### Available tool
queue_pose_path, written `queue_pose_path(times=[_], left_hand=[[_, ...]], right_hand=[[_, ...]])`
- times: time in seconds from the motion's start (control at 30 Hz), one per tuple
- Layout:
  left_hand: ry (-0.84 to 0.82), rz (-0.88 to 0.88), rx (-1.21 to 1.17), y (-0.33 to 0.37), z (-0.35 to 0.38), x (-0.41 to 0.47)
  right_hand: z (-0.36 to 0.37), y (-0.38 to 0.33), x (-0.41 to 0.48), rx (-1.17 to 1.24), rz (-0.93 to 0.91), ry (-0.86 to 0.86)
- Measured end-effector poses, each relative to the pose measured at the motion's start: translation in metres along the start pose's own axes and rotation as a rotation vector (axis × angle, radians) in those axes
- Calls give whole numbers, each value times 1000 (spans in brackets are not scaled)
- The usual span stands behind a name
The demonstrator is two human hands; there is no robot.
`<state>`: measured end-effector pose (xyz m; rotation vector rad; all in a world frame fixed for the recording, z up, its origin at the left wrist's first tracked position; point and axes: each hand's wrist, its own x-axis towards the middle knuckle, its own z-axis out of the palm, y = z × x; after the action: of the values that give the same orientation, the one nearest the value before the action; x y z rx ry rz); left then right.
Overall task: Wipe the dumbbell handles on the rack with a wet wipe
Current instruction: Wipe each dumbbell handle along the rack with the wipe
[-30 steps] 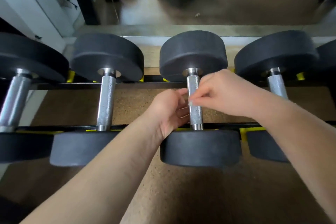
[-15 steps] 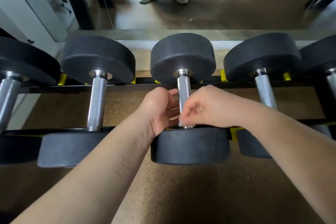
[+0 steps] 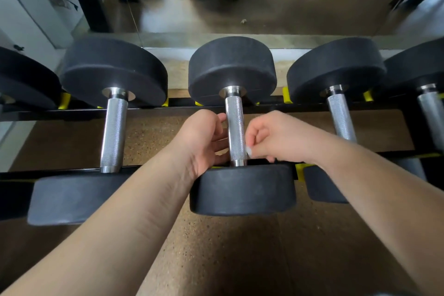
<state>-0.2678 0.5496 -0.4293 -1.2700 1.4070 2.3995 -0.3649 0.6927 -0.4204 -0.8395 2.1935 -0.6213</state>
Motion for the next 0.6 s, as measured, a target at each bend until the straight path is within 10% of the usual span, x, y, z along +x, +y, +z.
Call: queue_pose_path(times=[0.23,0.43,0.6], left_hand=[[8,9,21,-1,2,0],[27,27,-2,0,2,-1],[40,49,-10,-1,1,-1]], right_hand=[[5,-11,31,568,62,399],[-12,2,12,218,216,-145],[3,5,25,280,266,-19]])
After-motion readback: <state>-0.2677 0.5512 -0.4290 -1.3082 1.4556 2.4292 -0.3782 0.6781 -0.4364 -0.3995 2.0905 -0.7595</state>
